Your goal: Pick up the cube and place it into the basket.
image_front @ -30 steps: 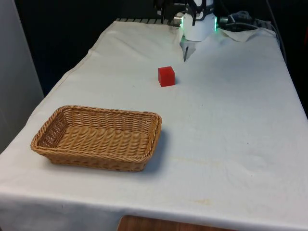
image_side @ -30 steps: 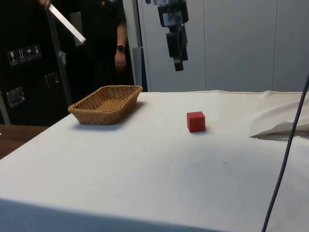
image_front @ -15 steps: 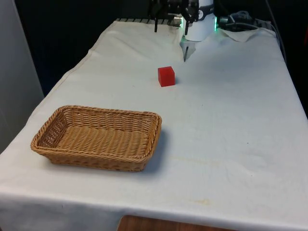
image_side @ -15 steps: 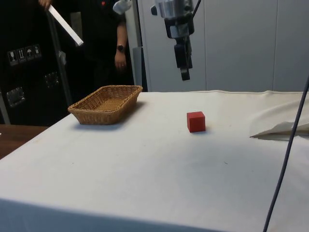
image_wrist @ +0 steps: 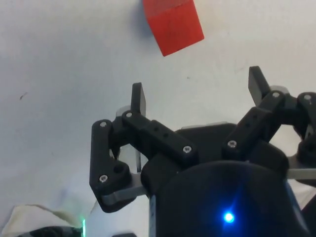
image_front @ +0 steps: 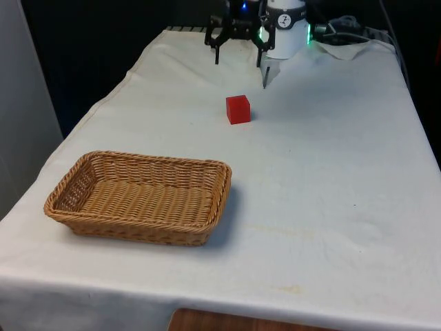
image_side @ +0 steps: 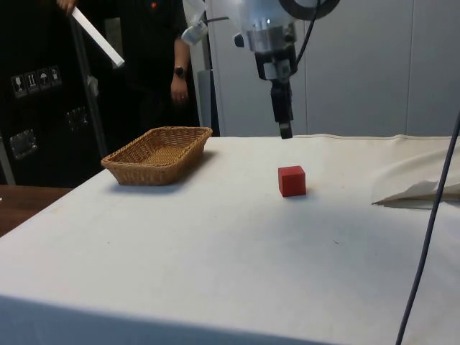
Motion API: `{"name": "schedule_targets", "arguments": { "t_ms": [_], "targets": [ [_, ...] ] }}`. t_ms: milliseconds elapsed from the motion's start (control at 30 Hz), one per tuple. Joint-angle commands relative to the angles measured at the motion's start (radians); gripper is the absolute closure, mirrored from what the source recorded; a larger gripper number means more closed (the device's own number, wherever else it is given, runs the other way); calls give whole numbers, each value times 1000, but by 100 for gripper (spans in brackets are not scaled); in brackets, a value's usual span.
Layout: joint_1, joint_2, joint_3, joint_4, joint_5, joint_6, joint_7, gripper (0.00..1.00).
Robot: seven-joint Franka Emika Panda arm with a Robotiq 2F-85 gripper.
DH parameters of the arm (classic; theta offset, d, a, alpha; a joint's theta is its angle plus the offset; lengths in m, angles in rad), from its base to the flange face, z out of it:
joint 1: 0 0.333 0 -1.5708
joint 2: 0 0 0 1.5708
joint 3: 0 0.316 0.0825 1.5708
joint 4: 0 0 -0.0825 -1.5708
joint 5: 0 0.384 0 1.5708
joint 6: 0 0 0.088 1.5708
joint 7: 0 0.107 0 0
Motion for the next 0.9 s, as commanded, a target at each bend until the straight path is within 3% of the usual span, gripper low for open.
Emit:
{"name": "schedule_targets", "arguments": {
  "t_ms": [0, 33, 233, 267, 400, 567, 600, 700, 867],
  "targets": [
    [-1, 4, -5, -5, 0, 9, -6, 0],
    [-6, 8, -14, -19, -14, 41, -14, 0],
    [-5, 26, -36, -45, -26, 105, -42, 0],
    [-1, 23, -34, -38, -9, 80, -47, 0],
    [-4, 46, -43, -71, -21, 169, -53, 0],
    [-3, 71, -48, -96, -10, 233, -61, 0],
    [-1, 70, -46, -89, -11, 213, -56, 0],
    [0, 101, -49, -109, 0, 282, -64, 0],
    [-1, 154, -49, -110, -4, 329, -56, 0]
  ]
}}
